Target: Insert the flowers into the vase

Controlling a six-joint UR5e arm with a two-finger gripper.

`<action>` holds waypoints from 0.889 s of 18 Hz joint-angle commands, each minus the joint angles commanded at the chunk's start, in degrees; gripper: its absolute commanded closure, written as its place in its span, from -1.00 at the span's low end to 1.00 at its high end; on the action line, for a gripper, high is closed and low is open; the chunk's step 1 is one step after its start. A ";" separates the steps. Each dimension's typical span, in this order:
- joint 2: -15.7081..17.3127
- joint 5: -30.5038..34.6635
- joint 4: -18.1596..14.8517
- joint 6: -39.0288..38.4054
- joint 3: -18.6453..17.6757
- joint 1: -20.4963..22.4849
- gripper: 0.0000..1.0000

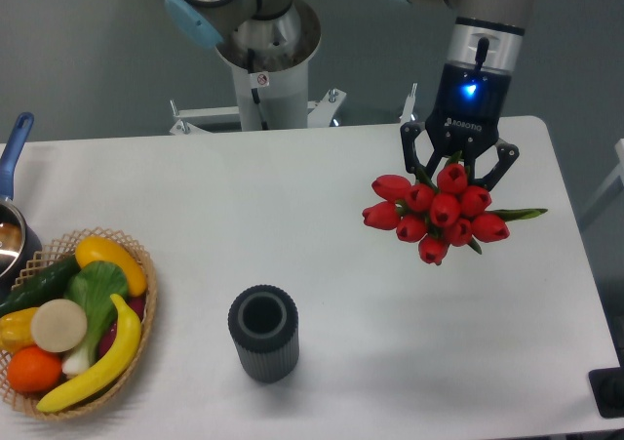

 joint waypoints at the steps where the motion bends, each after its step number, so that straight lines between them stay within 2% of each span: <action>1: 0.17 0.08 0.00 0.00 -0.26 0.00 0.07; 16: 0.44 0.00 0.70 -3.96 0.44 -0.61 0.07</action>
